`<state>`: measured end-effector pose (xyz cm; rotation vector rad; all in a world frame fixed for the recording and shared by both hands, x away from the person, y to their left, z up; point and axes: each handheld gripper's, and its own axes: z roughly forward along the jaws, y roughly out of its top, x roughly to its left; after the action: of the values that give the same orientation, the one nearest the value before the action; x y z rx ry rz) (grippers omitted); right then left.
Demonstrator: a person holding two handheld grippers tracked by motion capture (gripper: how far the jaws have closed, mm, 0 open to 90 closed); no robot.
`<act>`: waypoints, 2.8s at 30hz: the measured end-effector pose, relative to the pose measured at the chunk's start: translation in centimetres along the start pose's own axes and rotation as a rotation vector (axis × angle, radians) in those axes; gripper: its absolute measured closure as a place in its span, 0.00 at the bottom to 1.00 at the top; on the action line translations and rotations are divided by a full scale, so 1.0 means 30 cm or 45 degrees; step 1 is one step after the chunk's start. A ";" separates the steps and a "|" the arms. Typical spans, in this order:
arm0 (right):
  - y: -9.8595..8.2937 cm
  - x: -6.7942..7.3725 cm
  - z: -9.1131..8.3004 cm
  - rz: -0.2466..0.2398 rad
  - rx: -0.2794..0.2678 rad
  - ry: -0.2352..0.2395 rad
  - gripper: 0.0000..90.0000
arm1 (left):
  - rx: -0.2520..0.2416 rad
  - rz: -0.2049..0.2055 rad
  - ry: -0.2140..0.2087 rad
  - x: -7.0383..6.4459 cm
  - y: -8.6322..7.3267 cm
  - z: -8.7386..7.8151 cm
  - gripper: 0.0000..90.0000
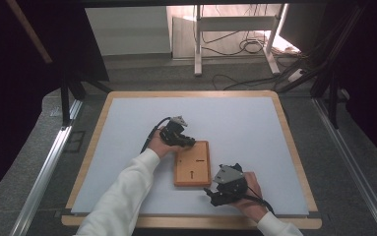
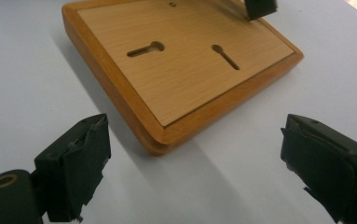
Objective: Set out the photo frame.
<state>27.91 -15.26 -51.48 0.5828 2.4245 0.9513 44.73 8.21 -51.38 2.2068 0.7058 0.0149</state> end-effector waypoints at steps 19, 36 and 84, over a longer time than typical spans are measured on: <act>0.051 0.056 0.093 -0.164 0.048 -0.087 0.06 | 0.036 -0.053 -0.063 0.029 0.017 0.000 0.94; 0.078 0.097 0.116 -0.376 0.001 -0.249 0.17 | 0.024 -0.031 -0.017 0.015 0.016 -0.001 0.94; 0.120 0.043 0.055 -0.505 -0.055 -0.365 0.57 | -0.155 -0.037 0.193 -0.049 -0.145 -0.237 0.61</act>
<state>28.57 -11.32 -50.34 0.1917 2.1448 0.6971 39.72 14.72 -49.30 2.0940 0.7990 0.2070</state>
